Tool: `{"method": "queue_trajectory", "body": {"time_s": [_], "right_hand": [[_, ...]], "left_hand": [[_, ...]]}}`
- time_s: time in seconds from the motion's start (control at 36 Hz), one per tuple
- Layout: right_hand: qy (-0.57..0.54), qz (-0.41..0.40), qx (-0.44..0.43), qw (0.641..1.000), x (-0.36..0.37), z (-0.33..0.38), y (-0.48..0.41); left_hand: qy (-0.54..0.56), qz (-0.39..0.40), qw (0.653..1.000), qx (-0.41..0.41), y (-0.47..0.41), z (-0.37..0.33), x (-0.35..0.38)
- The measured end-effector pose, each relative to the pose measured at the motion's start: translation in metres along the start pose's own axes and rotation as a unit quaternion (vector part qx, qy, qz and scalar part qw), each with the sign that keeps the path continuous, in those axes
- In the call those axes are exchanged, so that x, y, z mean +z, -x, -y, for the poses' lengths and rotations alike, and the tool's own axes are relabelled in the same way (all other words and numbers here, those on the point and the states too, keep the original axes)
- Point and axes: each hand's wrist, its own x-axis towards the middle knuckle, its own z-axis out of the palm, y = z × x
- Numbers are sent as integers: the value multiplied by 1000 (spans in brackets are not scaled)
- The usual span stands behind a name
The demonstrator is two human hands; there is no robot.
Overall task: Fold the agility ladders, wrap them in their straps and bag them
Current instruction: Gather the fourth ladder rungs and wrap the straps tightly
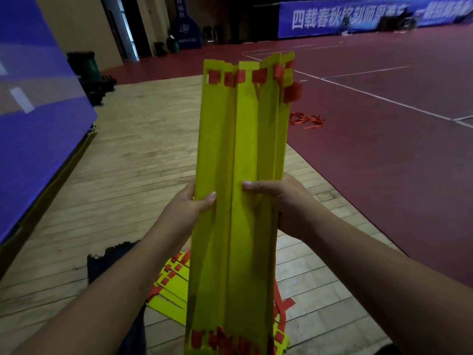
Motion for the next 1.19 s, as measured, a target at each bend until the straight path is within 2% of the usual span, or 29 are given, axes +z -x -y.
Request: {"method": "queue_trajectory", "body": {"time_s": [0.14,0.25,0.39,0.5,0.67,0.75,0.83,0.92,1.06,1.14,1.19], "right_hand": [[-47,29,-2,998,0,7,8],[-62,79,3,995,-3,15,16],[-54,70,8,996,-12,27,17],[-47,60,18,997,-14,25,15],[-47,63,23,997,-14,26,17],[-53,84,22,995,-12,29,20],[-47,98,24,994,-9,30,22],[-42,84,35,995,-9,28,20],[-34,70,62,995,-6,22,18],[-48,99,83,990,-3,23,20],[-51,86,76,992,-1,23,20]], "left_hand": [[99,106,987,-68,3,-6,1],[145,158,973,-83,1,-5,-8],[111,116,985,-60,-2,-11,-13],[94,113,987,-69,4,-13,-9],[206,156,963,-76,9,-16,-11],[185,173,965,-72,7,-12,-16],[212,205,953,-70,11,-10,-12],[230,208,946,-97,13,-11,-2],[205,265,939,-74,12,-8,13],[192,236,950,-71,9,-6,16],[180,189,962,-76,6,-5,16]]}}
